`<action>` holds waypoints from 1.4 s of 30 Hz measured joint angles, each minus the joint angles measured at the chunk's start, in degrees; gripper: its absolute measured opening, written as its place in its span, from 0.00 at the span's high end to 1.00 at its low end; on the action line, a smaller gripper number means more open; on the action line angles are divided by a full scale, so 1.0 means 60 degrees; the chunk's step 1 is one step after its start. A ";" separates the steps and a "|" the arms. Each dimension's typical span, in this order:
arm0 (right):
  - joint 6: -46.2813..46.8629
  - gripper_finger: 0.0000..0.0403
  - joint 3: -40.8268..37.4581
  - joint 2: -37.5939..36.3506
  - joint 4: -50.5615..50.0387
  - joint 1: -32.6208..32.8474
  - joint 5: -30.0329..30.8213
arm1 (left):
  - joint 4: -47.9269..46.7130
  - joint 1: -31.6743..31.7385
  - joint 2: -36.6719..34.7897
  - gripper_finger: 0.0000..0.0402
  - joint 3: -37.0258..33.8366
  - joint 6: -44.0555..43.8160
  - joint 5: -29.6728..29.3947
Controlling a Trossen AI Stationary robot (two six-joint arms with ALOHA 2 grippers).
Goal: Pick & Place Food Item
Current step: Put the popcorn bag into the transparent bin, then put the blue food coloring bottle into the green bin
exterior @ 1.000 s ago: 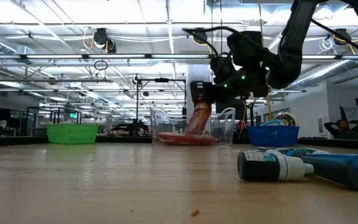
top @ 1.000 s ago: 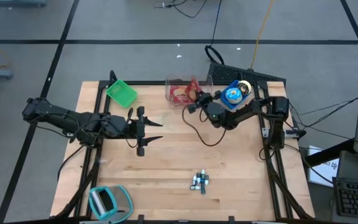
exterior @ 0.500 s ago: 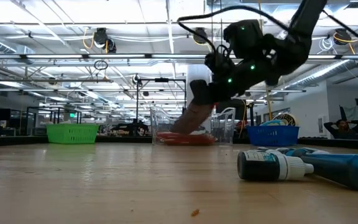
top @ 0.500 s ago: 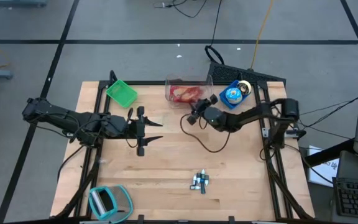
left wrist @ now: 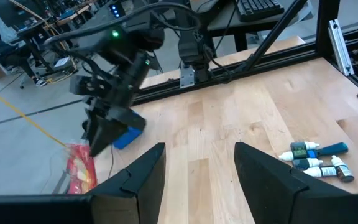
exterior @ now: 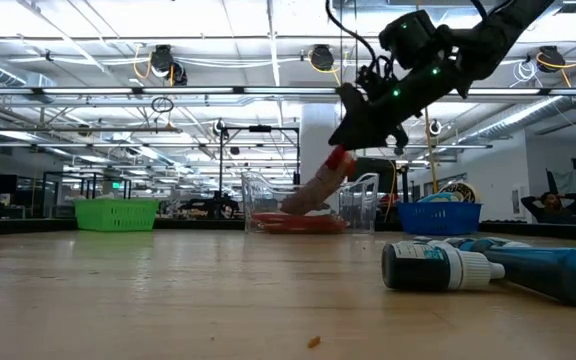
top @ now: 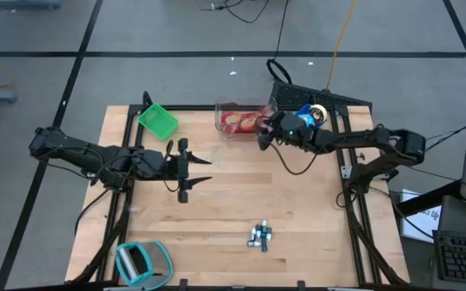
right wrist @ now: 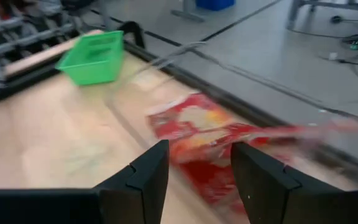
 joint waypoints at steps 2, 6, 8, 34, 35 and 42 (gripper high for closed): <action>-0.0196 0.59 0.0000 -0.0056 -0.0175 -0.0305 0.0004 | 0.0000 0.0000 0.0000 0.52 0.0000 0.0000 -0.0001; 0.0016 0.59 0.0004 0.0155 -0.0603 -0.0943 -0.0334 | -0.0003 0.0000 0.0000 0.52 0.0000 0.0000 -0.0001; 0.0246 0.59 0.0004 0.0377 -0.0728 -0.1208 -0.1003 | 0.0000 0.0000 0.0000 0.52 0.0000 0.0000 -0.0001; -0.1473 0.59 0.0117 -0.1251 -0.0509 -0.1031 -0.4250 | 0.0000 0.0000 0.0000 0.52 0.0000 0.0000 -0.0001; -0.1522 0.59 0.0117 -0.1682 -0.0934 -0.0948 -0.4250 | -0.0004 0.0000 0.0000 0.52 0.0000 0.0000 -0.0001; -0.1413 0.59 0.0068 -0.4296 -0.3984 0.0265 -0.4221 | 0.0000 0.0000 0.0000 0.52 0.0000 0.0000 -0.0001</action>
